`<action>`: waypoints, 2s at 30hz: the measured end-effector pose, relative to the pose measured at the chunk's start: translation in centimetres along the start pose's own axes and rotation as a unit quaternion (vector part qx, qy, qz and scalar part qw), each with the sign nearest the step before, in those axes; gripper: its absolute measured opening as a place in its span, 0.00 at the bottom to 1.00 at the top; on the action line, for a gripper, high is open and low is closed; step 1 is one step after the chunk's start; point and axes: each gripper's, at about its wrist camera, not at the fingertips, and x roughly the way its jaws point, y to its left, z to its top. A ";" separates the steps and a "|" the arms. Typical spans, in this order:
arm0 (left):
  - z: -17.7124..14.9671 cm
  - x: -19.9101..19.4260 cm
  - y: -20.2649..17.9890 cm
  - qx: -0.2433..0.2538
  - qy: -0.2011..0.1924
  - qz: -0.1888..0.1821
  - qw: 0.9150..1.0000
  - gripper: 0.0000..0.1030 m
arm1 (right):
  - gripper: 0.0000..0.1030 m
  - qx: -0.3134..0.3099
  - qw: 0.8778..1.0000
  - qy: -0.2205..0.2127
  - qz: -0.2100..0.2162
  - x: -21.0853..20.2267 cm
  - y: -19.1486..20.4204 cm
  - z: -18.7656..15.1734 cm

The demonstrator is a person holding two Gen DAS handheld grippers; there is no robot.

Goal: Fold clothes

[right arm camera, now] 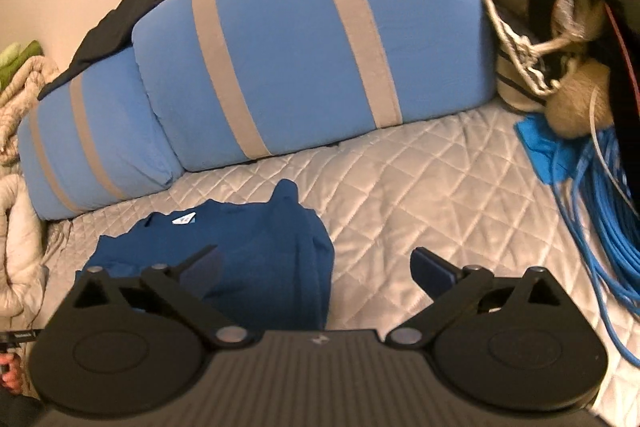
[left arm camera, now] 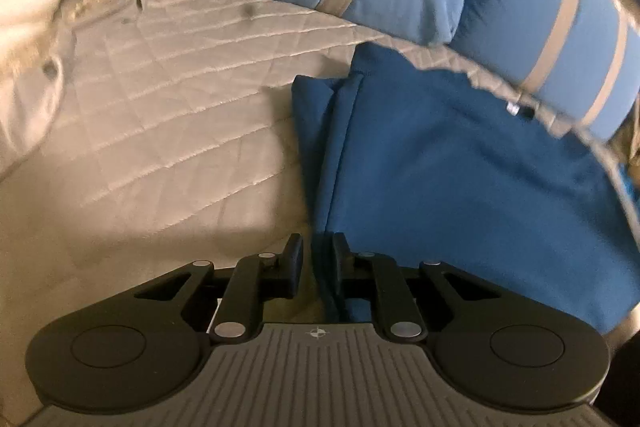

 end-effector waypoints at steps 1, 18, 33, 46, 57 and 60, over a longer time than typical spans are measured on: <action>-0.1 -0.2 -0.5 0.013 -0.005 0.010 1.000 0.17 | 1.00 -0.001 1.000 0.003 -0.003 -0.3 -0.2 -0.2; -3.4 -7.2 -1.1 0.035 -0.124 0.066 0.989 0.62 | 0.99 0.120 0.981 0.123 0.092 2.5 -5.5 -9.6; -6.1 -8.8 -0.9 -0.024 -0.201 0.081 0.976 0.69 | 0.23 0.235 0.953 0.110 0.154 5.0 -5.3 -13.7; -9.1 -7.7 -0.1 -0.039 -0.200 0.085 0.975 0.70 | 0.16 0.070 0.986 0.025 0.149 2.2 3.1 -7.7; -10.1 -10.0 4.2 -0.164 -0.190 -0.054 0.966 0.70 | 0.15 -0.044 0.979 -0.006 0.199 4.3 17.3 -4.1; -9.7 -11.4 4.0 -0.157 -0.204 -0.060 0.964 0.70 | 0.15 -0.080 0.972 0.001 0.221 6.0 23.3 -4.5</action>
